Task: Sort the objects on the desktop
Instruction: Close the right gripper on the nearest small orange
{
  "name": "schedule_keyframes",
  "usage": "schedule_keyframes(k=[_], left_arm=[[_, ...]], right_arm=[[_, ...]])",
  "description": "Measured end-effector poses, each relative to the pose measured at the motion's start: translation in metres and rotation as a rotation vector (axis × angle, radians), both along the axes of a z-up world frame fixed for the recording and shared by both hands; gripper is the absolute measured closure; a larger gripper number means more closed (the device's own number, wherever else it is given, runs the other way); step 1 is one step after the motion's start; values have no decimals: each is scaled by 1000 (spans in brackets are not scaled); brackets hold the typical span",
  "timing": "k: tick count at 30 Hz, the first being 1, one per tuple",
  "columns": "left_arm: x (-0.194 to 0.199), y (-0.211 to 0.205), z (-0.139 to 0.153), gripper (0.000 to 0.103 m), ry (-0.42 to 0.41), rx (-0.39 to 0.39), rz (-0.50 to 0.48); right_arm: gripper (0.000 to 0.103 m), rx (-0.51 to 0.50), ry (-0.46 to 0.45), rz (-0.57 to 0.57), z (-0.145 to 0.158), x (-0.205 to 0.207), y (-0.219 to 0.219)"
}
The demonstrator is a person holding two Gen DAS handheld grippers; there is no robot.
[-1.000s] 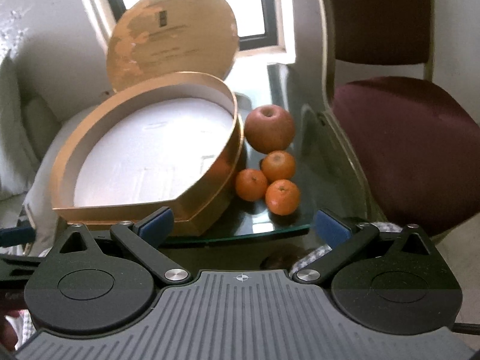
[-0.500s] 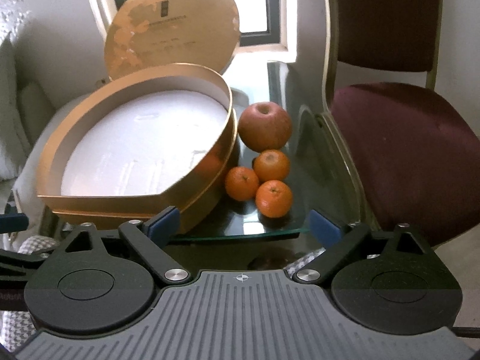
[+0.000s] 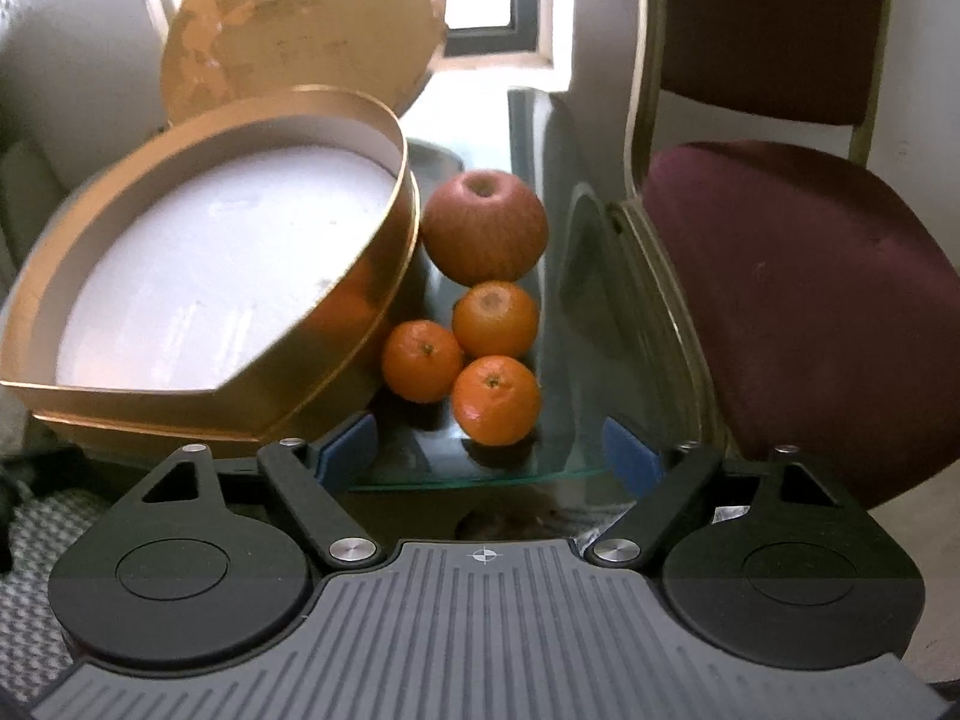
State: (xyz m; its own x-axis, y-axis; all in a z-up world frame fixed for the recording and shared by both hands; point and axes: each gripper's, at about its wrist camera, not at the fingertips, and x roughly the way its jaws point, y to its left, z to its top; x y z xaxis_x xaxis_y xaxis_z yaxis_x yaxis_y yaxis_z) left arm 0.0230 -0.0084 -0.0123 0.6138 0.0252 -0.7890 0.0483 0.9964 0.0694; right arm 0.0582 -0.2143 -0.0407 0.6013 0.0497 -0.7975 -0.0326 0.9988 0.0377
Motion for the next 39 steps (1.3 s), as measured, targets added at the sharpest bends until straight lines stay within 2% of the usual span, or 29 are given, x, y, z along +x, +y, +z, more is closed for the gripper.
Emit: schedule_keyframes(k=[3,8,18,22,28,35,39], left_arm=[[7,1,-1,5,-10,-12,19],[18,-4,-6,5,19,63,36],[27,0,-15,1,51,49,39],[29,1,-18,1,70,42,48],[30,3,-20,1,87,46,65],[30,2,-22,1,102,44,56],[29,4,-23,1,109,38,66]], right_arm=[[20,-20,17,7,-9,8,0],[24,-58,51,24,-22,17,-1],[28,-94,89,56,-35,30,2],[35,-119,97,70,-38,32,6],[39,-165,112,101,-44,37,11],[40,-201,117,128,-48,38,17],[57,-174,120,129,-48,38,17]])
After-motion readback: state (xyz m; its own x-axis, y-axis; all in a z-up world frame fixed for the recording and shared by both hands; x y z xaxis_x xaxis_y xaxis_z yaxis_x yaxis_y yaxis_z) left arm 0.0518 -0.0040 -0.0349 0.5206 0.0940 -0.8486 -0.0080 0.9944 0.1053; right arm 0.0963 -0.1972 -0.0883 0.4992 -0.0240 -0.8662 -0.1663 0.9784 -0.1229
